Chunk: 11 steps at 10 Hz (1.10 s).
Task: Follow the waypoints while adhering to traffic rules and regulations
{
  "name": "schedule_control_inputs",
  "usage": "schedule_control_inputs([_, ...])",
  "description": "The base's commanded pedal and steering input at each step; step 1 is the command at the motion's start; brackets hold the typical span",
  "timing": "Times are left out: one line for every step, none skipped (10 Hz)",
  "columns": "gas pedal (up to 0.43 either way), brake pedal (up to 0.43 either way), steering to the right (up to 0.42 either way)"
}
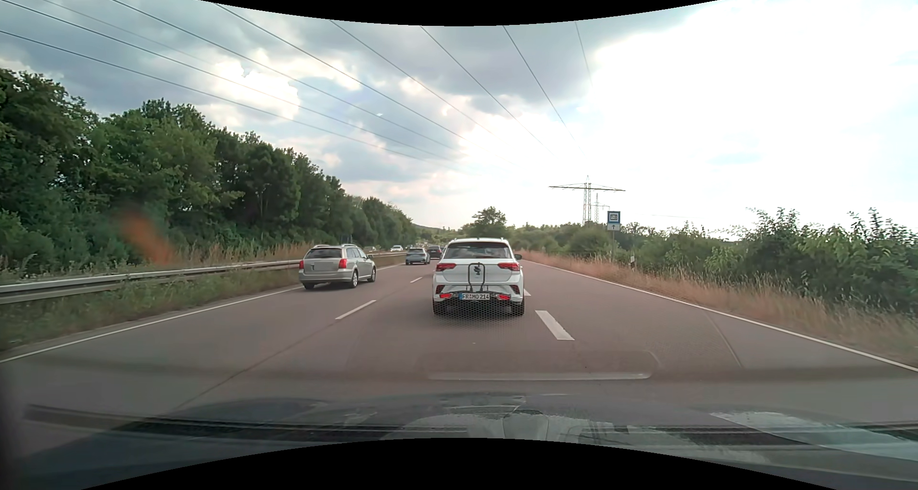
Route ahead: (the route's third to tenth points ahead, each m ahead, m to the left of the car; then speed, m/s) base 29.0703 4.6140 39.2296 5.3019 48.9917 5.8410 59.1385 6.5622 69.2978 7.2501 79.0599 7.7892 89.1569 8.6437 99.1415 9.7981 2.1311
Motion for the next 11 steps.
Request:
schedule_control_inputs([0.000, 0.000, 0.003])
schedule_control_inputs([0.000, 0.000, 0.000])
schedule_control_inputs([0.000, 0.000, 0.000])
schedule_control_inputs([0.000, 0.000, 0.000])
schedule_control_inputs([0.000, 0.000, 0.000])
schedule_control_inputs([0.000, 0.000, 0.000])
schedule_control_inputs([0.000, 0.000, 0.000])
schedule_control_inputs([0.000, 0.000, 0.000])
schedule_control_inputs([0.000, 0.000, -0.001])
schedule_control_inputs([0.000, 0.000, -0.005])
schedule_control_inputs([0.000, 0.000, -0.006])
